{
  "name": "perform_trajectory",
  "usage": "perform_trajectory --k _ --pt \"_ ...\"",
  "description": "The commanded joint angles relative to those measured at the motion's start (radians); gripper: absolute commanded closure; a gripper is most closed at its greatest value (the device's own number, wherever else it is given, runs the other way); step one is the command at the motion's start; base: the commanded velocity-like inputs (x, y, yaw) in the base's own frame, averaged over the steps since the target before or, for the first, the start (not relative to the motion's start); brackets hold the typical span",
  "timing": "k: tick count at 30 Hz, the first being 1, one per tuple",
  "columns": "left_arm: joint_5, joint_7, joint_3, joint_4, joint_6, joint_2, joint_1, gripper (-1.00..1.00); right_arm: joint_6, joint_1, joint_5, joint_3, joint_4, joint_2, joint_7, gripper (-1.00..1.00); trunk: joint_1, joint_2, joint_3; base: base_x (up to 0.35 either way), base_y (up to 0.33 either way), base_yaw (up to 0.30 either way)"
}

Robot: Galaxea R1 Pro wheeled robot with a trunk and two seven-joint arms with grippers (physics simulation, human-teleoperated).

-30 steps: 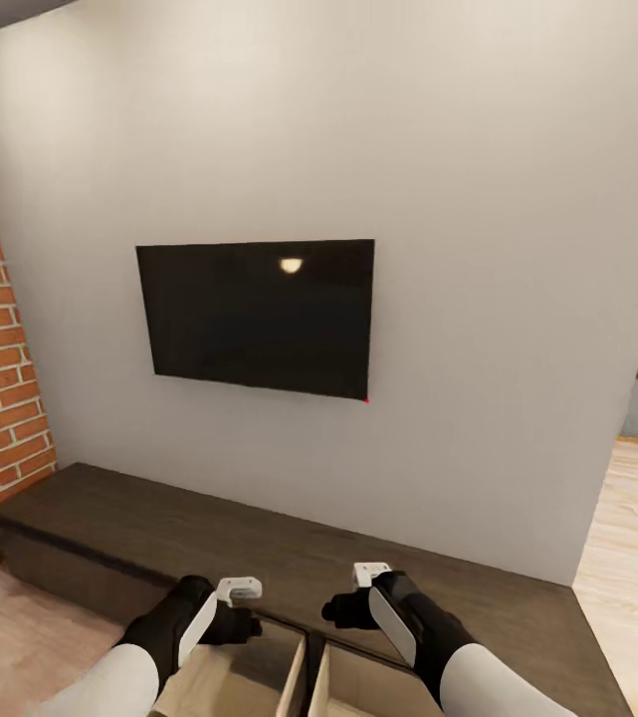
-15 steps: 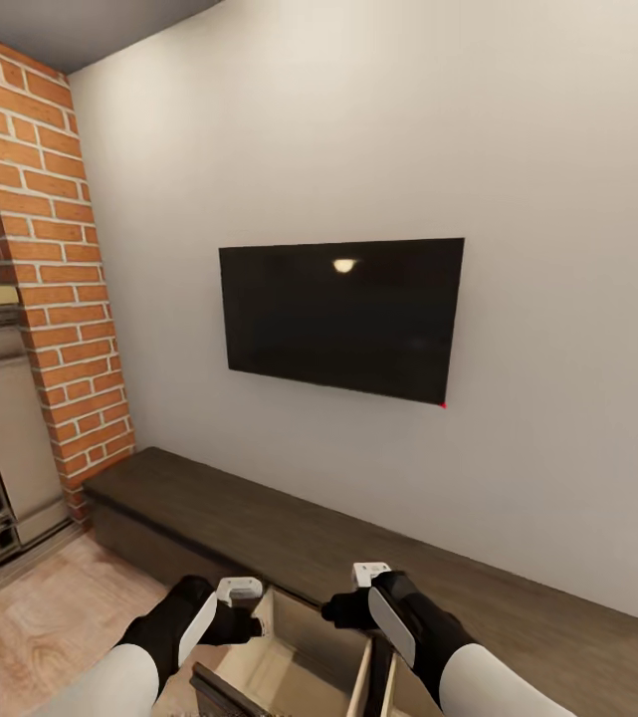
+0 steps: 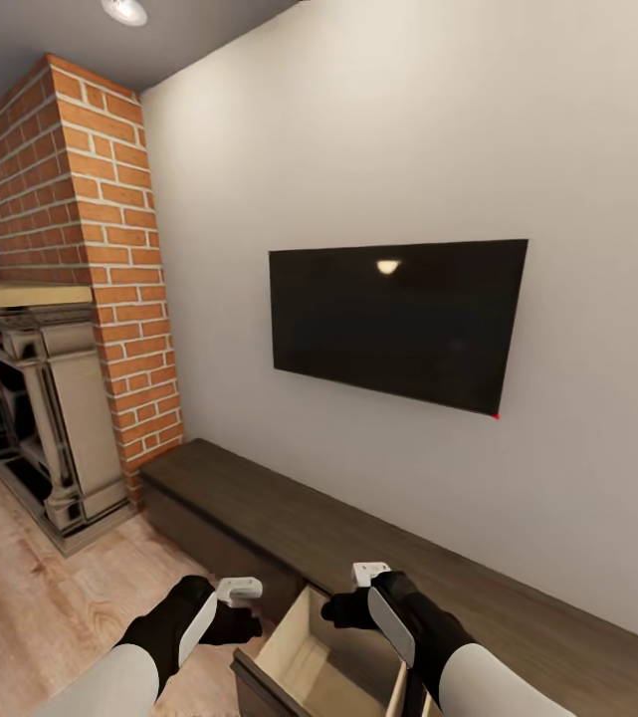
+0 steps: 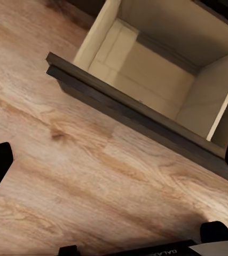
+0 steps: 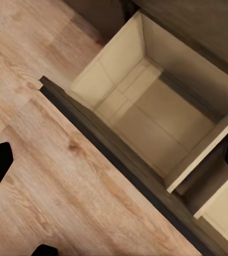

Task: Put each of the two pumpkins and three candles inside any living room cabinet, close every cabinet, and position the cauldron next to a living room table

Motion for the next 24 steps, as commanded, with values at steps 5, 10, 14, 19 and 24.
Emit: perform_trajectory --k 5,10,14,19,24 --pt "0.009 0.005 -0.007 -0.001 0.004 0.001 -0.001 -1.00 0.003 -0.001 -0.010 0.006 -0.002 -0.001 -0.009 -1.00 -0.019 0.034 0.014 0.000 0.000 0.288" --pt "0.009 0.005 -0.007 -0.001 0.004 0.001 -0.001 -1.00 0.003 -0.001 -0.010 0.006 -0.002 0.000 -0.009 -1.00 -0.038 0.069 0.030 0.000 0.000 0.287" --pt "0.009 0.006 -0.007 -0.001 0.004 0.001 -0.001 -1.00 0.003 -0.001 -0.010 0.007 -0.003 0.000 -0.009 -1.00 -0.054 0.097 0.043 0.000 0.000 0.231" --pt "0.009 0.005 -0.007 -0.001 0.004 0.001 -0.001 -1.00 0.003 -0.001 -0.010 0.007 -0.003 -0.001 -0.009 -1.00 -0.073 0.132 0.058 0.000 0.000 0.067" --pt "0.009 0.004 -0.007 -0.001 0.004 0.001 -0.001 -1.00 0.003 -0.001 -0.010 0.007 -0.003 0.000 -0.009 -1.00 -0.092 0.167 0.074 0.000 0.000 0.170"
